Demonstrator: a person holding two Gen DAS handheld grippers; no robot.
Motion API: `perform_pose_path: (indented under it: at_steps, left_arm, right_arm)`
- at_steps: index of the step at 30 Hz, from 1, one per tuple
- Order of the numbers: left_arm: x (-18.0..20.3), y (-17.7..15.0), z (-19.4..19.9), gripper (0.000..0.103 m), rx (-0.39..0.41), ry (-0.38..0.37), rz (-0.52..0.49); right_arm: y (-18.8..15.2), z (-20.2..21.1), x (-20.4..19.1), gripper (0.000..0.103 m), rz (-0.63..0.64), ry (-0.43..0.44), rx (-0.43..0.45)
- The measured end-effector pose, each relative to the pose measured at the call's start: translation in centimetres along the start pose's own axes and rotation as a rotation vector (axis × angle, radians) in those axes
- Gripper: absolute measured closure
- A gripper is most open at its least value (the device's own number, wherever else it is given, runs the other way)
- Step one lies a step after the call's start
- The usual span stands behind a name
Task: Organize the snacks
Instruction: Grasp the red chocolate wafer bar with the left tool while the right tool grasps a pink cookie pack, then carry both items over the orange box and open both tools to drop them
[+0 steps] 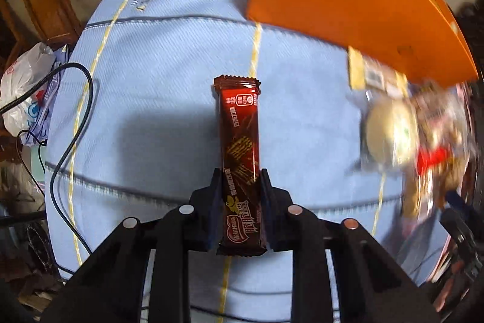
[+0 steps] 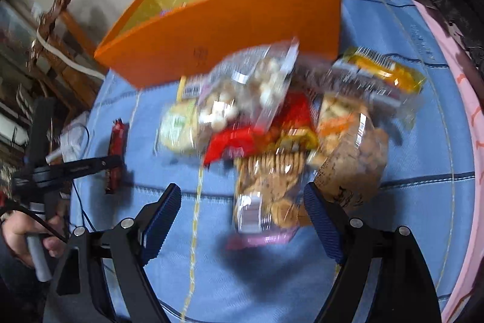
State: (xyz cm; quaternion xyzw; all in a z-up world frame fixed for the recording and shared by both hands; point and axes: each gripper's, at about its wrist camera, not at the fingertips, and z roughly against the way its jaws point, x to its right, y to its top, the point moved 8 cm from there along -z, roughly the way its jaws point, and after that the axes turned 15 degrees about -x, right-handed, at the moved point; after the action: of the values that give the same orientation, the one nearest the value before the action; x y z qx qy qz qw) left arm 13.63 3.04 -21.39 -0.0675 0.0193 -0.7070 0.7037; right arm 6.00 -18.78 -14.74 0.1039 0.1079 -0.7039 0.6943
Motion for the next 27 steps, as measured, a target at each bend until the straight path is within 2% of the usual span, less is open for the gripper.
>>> perform_pose_path:
  at_steps: [4,7,8,10,13,15,19,22,27]
  left_arm:
    - [0.3,-1.3,0.3,0.08,-0.002,0.006,-0.032]
    - [1.4,-2.5,0.8,0.08,0.005,0.002,-0.038]
    - [1.7,-2.6,1.0,0.08,0.009,0.004,-0.044]
    - [2.1,-2.7,1.5,0.08,0.017,0.009,-0.042]
    - [2.7,-3.2,2.0,0.08,0.026,0.007,-0.068]
    - [3.4,-3.8,1.8,0.08,0.018,-0.002,-0.072]
    - [4.3,-5.6,2.5,0.08,0.029,-0.007,-0.09]
    - [4.7,-6.4,3.3,0.08,0.046,-0.007,-0.116]
    - [5.2,-5.6,6.2,0.08,0.106,-0.021,-0.147]
  right_arm:
    - [-0.9,-2.7,0.2,0.022,0.017,-0.087,-0.044]
    - [-0.4,-3.5,0.6,0.025,0.015,-0.119,-0.009]
    - [-0.3,-3.9,0.6,0.029,0.02,-0.13,-0.015]
    - [-0.2,-4.5,0.4,0.047,0.036,-0.153,-0.034]
    - [-0.6,-4.0,0.1,0.058,0.029,-0.146,-0.036]
    - [-1.1,-3.4,-0.2,0.059,0.025,-0.117,-0.043]
    - [-2.5,-1.1,-1.6,0.059,0.049,0.011,-0.055]
    - [-3.5,1.0,-2.7,0.059,0.064,0.108,-0.033]
    - [-2.8,4.6,-3.1,0.059,0.072,0.149,0.058]
